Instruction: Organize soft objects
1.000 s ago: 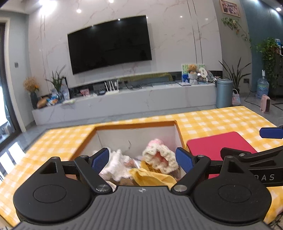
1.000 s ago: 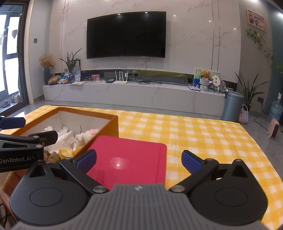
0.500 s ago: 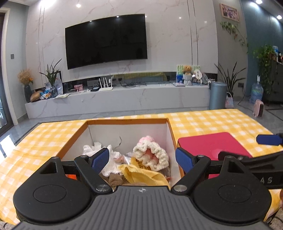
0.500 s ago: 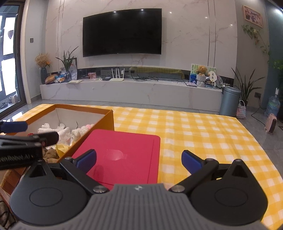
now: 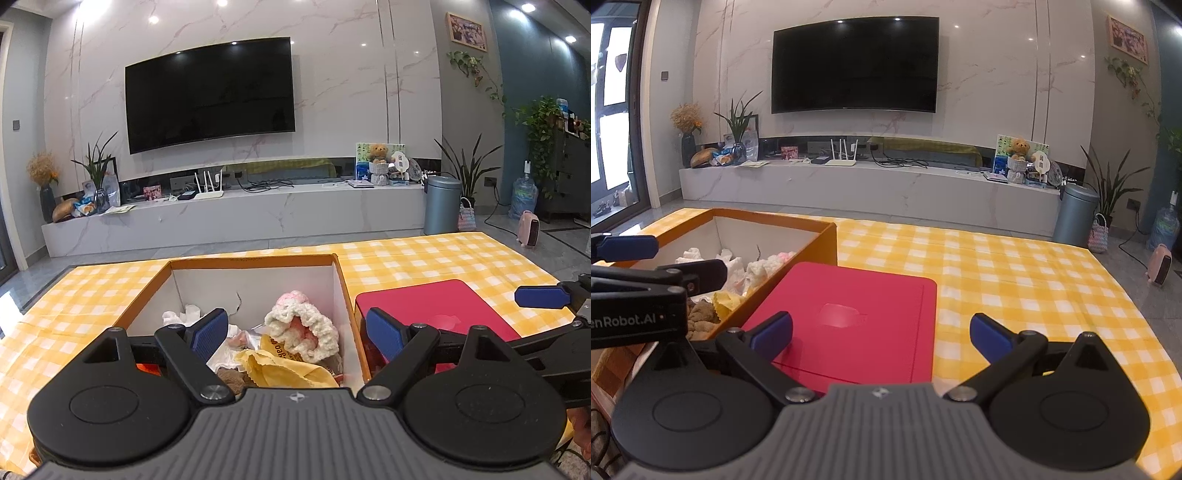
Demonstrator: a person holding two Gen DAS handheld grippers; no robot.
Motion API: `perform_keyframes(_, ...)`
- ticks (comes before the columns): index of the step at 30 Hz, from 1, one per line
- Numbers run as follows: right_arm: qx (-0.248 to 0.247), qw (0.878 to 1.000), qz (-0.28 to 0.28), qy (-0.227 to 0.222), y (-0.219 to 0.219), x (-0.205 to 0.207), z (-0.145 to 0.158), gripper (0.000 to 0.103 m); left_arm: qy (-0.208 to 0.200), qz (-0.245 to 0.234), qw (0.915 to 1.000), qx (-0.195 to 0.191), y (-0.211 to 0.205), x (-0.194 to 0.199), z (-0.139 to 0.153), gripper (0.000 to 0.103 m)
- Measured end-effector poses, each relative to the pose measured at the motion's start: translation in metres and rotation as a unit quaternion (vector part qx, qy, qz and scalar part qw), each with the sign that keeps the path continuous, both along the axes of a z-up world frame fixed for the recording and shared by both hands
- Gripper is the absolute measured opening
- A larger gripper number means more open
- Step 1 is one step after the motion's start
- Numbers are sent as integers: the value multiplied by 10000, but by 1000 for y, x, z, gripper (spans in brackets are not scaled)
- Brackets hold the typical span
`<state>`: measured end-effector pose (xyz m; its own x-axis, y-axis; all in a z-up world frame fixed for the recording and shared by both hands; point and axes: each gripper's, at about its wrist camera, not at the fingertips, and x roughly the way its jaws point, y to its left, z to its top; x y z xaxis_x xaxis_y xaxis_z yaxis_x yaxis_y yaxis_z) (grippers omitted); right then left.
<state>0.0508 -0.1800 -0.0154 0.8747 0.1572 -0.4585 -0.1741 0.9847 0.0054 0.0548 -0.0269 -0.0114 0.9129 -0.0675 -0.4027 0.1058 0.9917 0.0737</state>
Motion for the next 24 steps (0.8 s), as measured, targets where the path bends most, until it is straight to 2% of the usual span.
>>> perform_keyframes(7,-40,10000,76,-2,2,-3,-2,100,4,-58,10000,2,-1,-1,-1,99)
perform_keyframes(13,-94,9999,117,-42,4,-6,-1,100,57,-80,9998,-166,1,-1,-1,99)
perform_keyframes(24,-121,9998,141,-68,6,-9,-1,100,4,-23,9999,-162,0,-2,-3,99)
